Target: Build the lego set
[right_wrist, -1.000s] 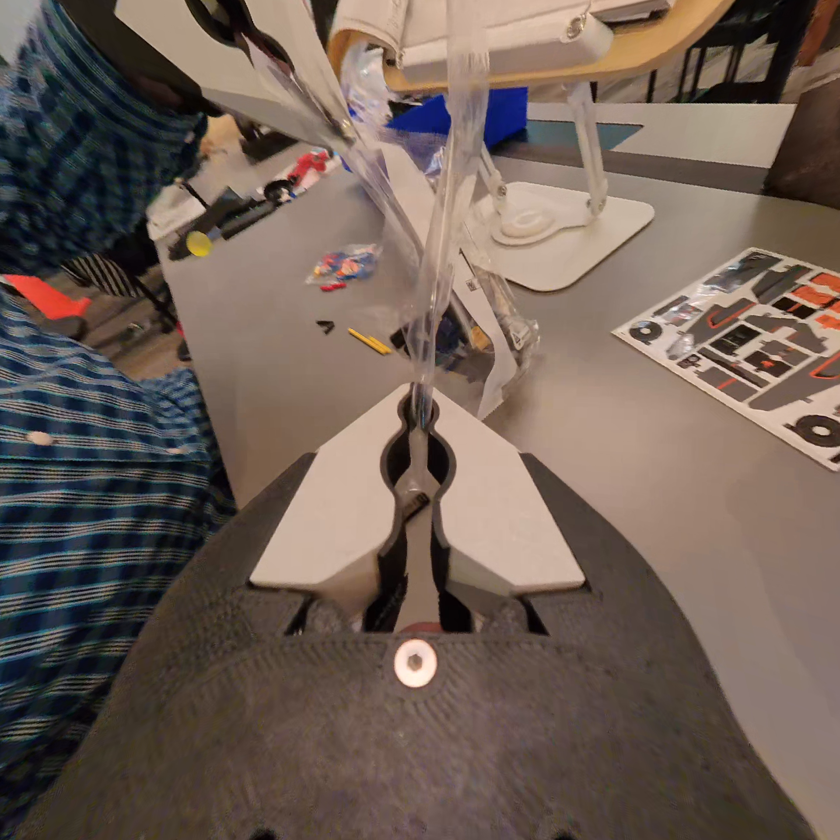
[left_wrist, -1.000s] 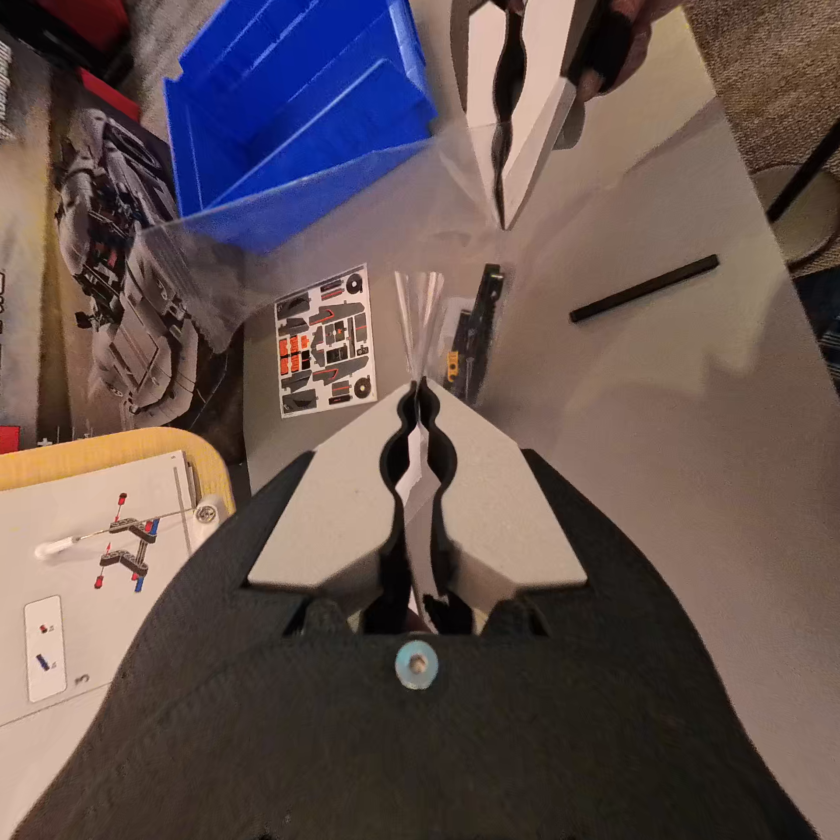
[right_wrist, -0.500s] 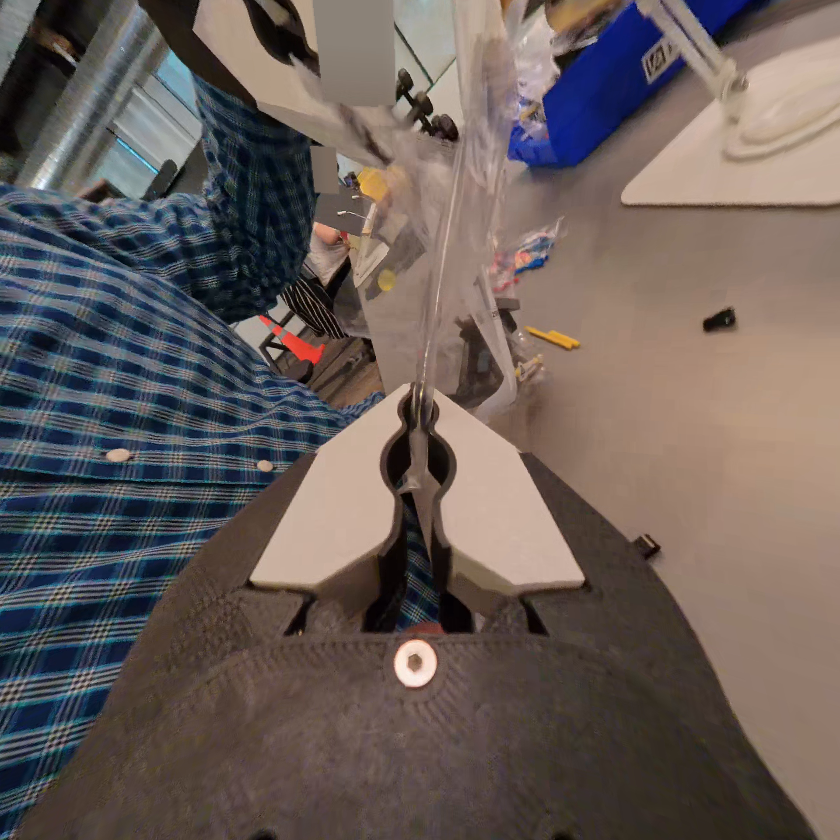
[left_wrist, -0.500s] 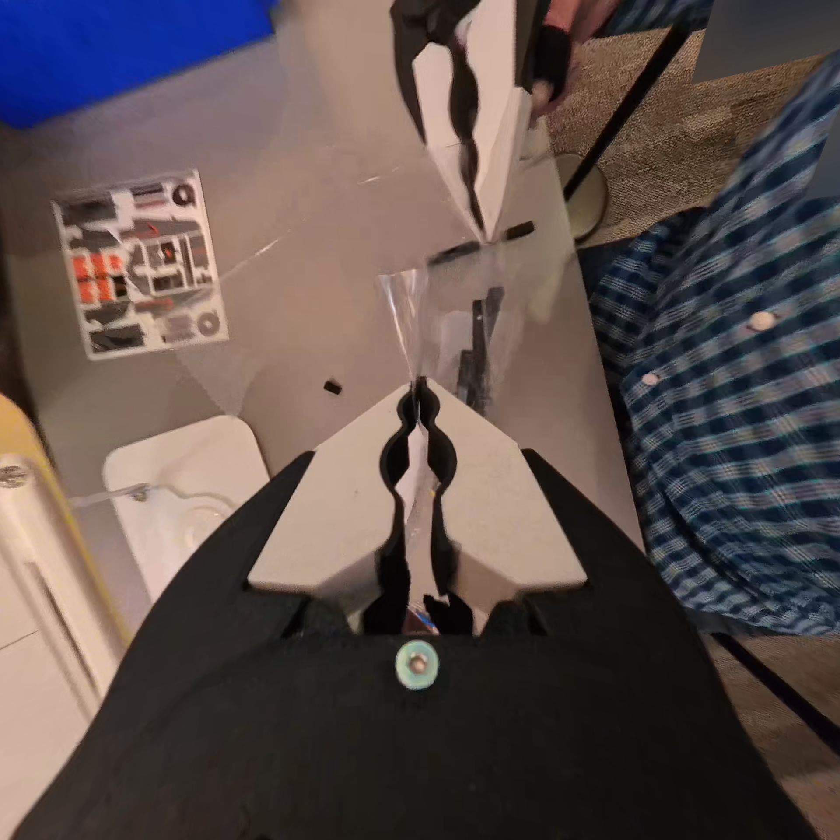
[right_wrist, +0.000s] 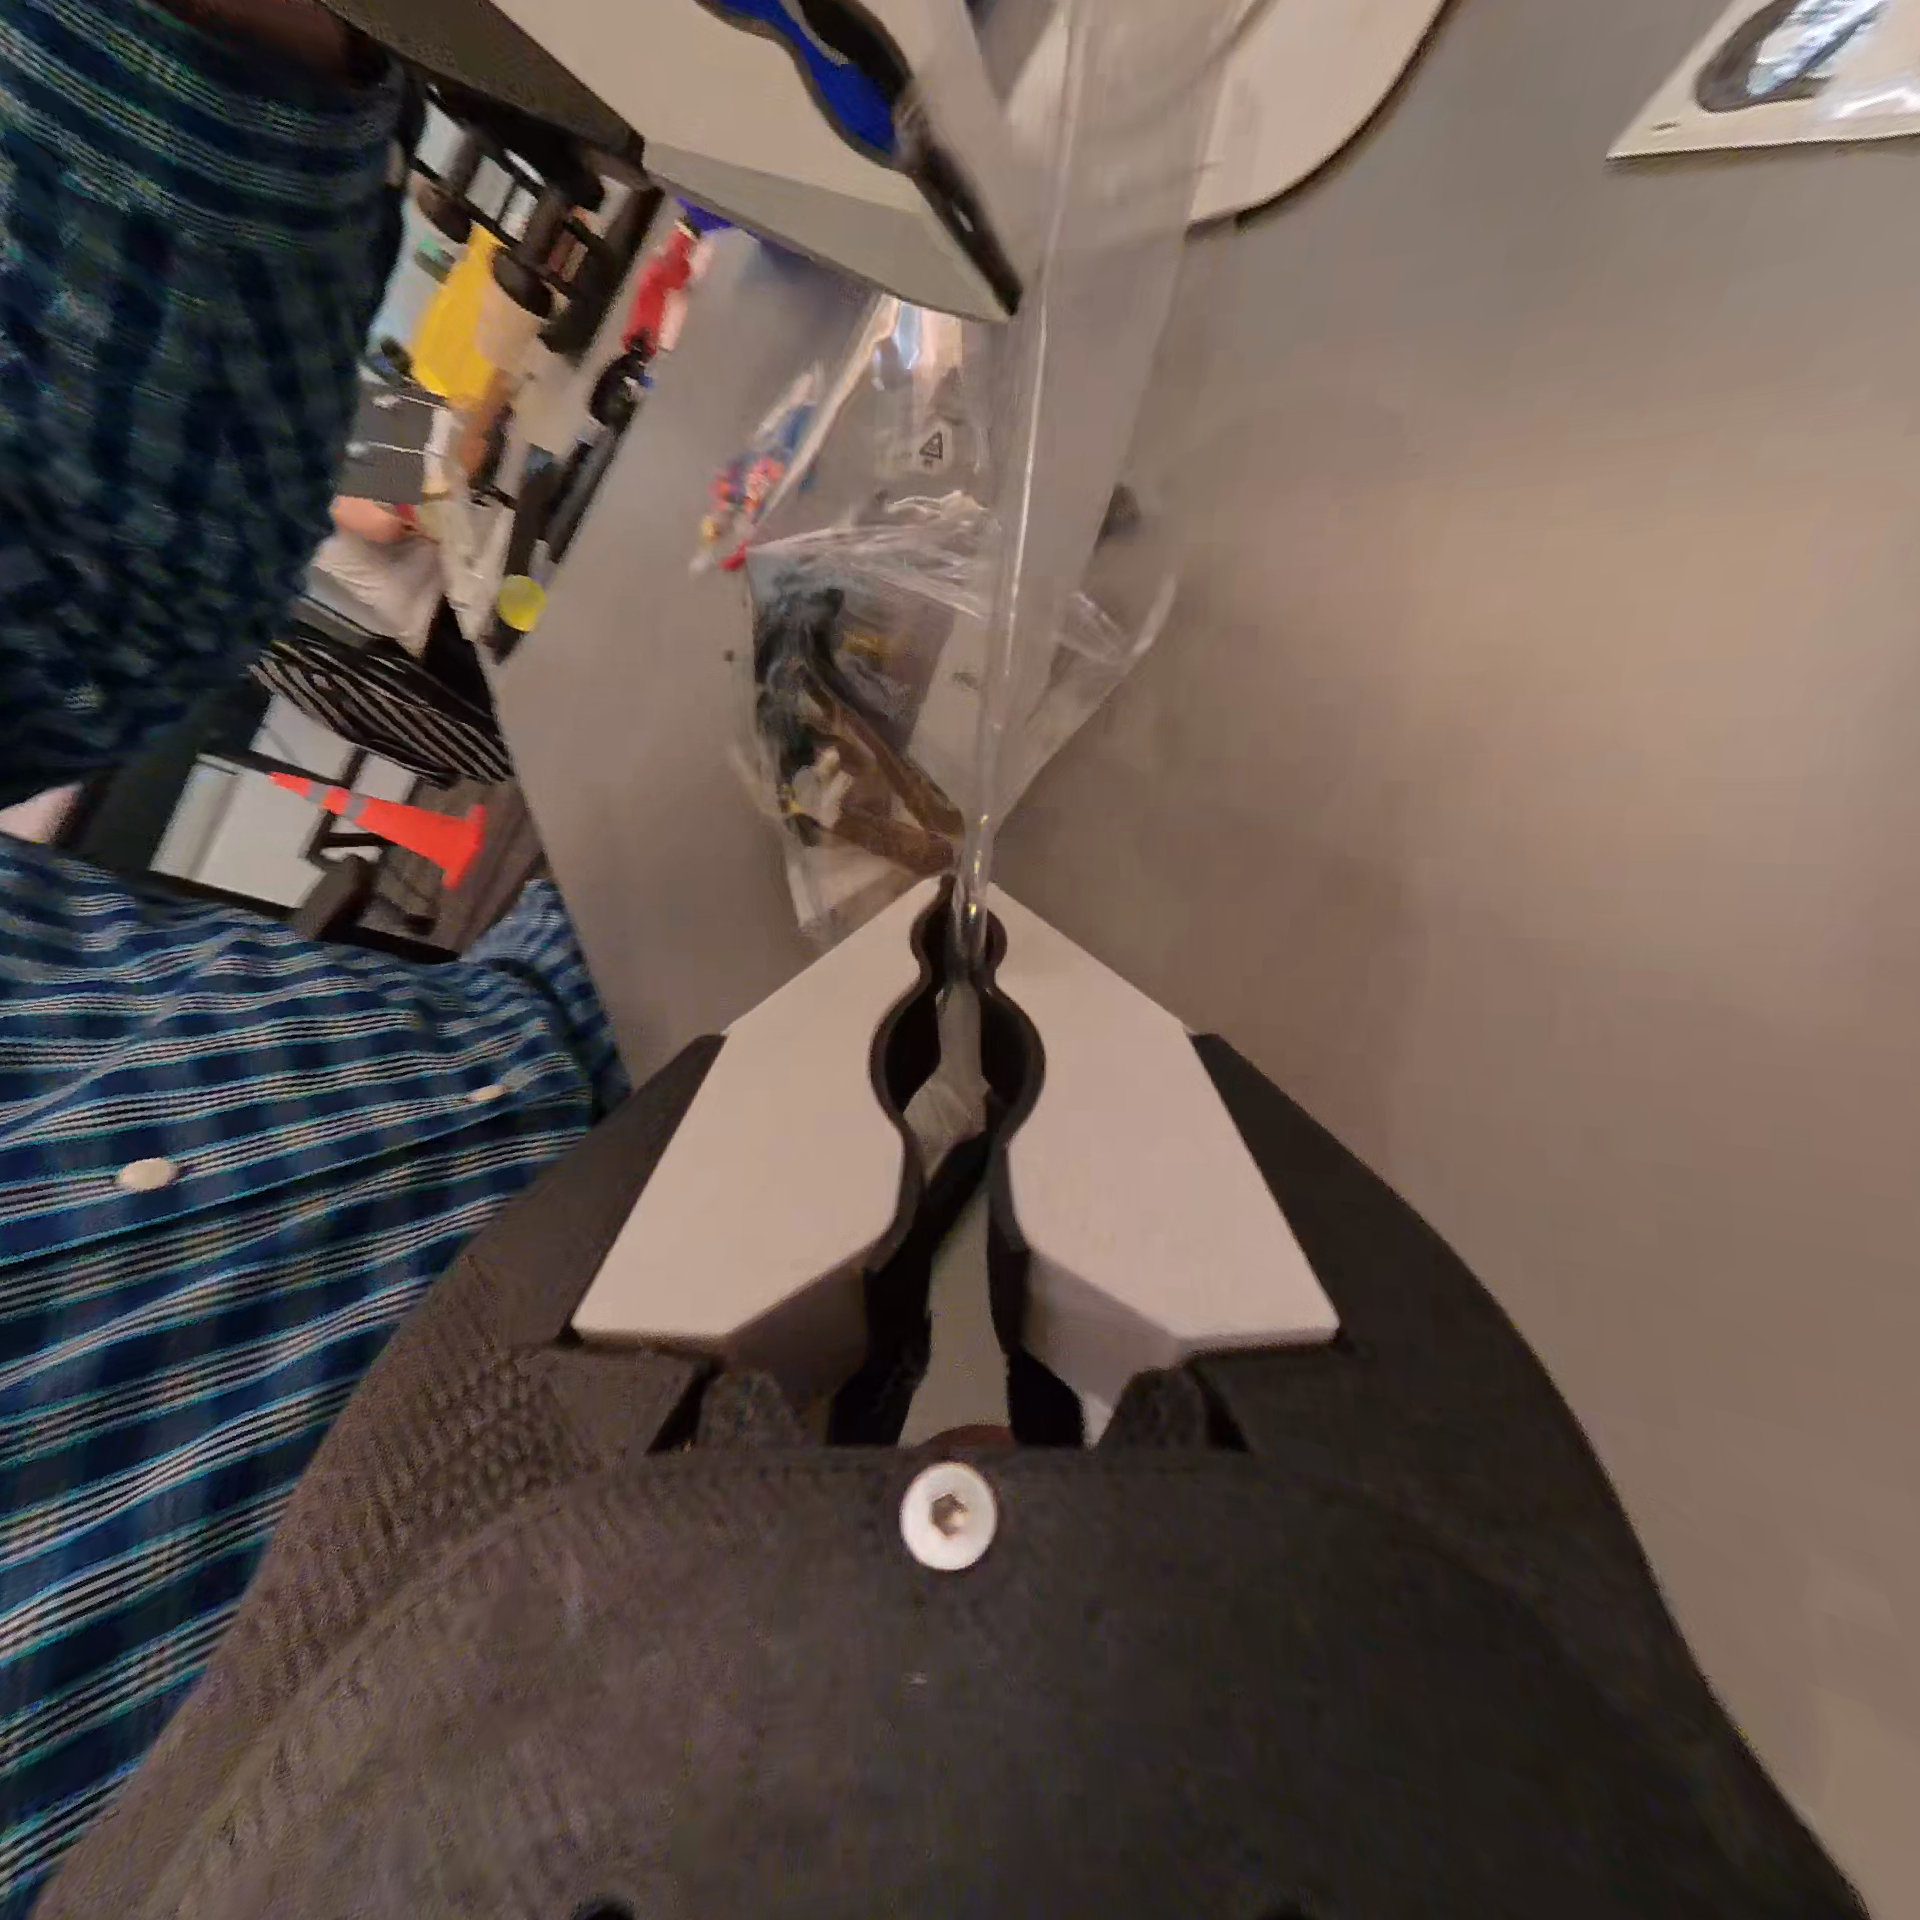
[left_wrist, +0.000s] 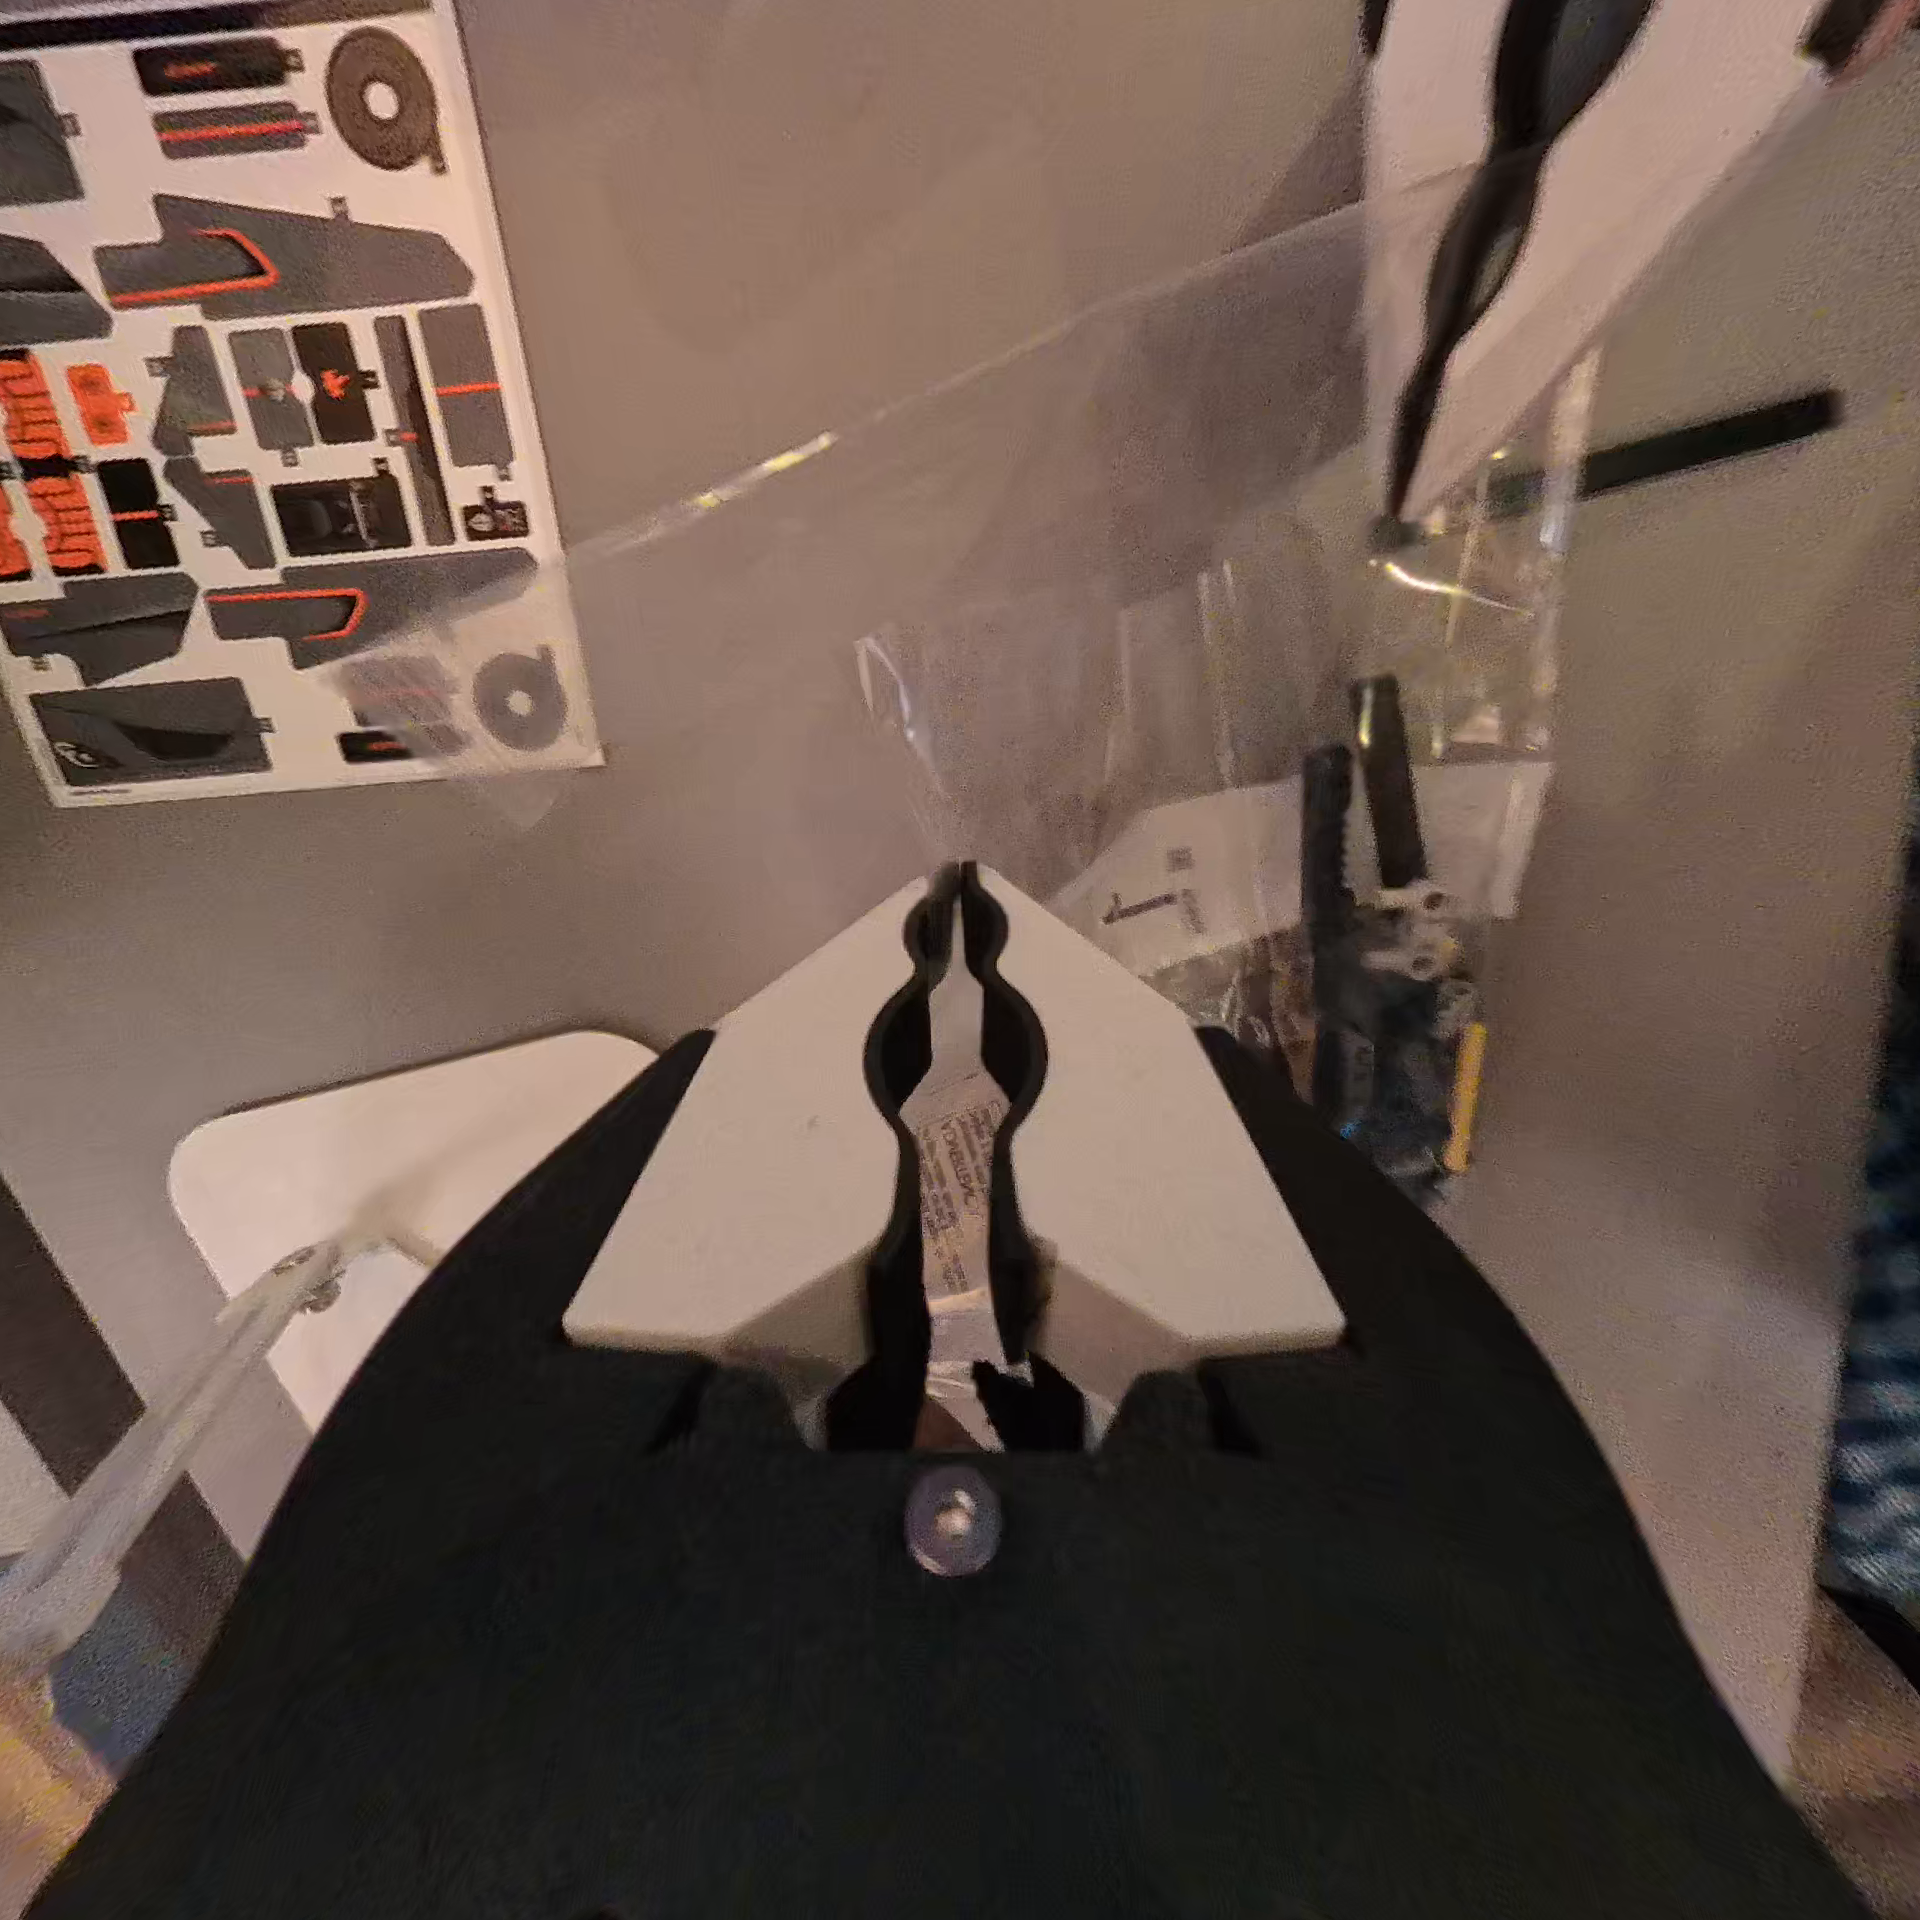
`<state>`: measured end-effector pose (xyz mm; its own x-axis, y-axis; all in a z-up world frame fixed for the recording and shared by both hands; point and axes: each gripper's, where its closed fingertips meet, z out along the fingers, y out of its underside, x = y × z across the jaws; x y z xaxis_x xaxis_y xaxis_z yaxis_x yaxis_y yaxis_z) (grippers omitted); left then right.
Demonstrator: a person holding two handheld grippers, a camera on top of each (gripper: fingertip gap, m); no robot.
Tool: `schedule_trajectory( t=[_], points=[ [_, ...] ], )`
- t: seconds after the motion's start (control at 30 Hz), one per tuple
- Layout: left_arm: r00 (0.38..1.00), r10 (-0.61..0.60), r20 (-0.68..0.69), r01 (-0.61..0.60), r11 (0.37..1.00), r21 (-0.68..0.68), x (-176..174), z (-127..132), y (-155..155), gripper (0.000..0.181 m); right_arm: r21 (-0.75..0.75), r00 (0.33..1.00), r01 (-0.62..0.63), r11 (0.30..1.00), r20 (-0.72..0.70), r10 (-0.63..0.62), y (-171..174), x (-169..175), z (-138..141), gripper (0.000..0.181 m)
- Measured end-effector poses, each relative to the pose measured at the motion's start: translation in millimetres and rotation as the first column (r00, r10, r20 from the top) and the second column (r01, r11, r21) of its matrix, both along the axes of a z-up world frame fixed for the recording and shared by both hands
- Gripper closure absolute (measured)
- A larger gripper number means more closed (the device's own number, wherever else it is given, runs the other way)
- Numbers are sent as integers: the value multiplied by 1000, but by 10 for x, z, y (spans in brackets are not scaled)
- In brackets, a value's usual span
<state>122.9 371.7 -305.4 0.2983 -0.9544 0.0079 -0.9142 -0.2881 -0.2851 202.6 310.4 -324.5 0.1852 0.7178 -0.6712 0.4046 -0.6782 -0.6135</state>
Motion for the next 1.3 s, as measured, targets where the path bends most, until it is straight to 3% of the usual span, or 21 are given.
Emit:
schedule_trajectory(
  t=[0.03,0.23,0.37,0.53,0.63,0.77,0.9,0.97,1.03,1.17,1.3],
  points=[
    [1000,7,-1,-7,1000,15,1,-50,33,181,19,1000,6,1000,25,-6,17,2,-42,181],
    [989,86,117,-104,982,158,-38,8,102,145,114,990,14,993,138,-30,52,30,-222,181],
    [978,126,163,-167,949,269,-263,250,-115,138,137,984,16,990,175,-40,72,56,-282,181],
    [967,152,205,-218,910,352,-526,337,-595,139,163,977,40,986,199,-72,111,67,-321,178],
    [958,182,223,-249,913,323,-595,215,-891,142,191,972,62,980,213,-103,148,90,-307,165],
    [957,214,196,-266,918,296,-621,-149,-1093,144,271,955,109,956,238,-177,266,202,-234,142],
    [949,247,194,-296,912,284,-625,-378,-1144,145,483,931,154,862,222,-290,443,342,48,138],
    [950,244,194,-293,910,293,-604,-443,-1147,147,545,960,90,833,175,-218,309,196,242,141],
    [945,252,209,-305,908,287,-588,-472,-1132,148,583,971,-27,812,208,-117,121,-10,250,144],
    [945,245,216,-302,906,296,-550,-513,-1086,148,603,958,-231,763,279,70,-195,-461,36,148],
    [926,267,267,-339,898,280,-511,-537,-1056,149,601,922,-358,714,347,171,-340,-759,-201,148]
  ],
)
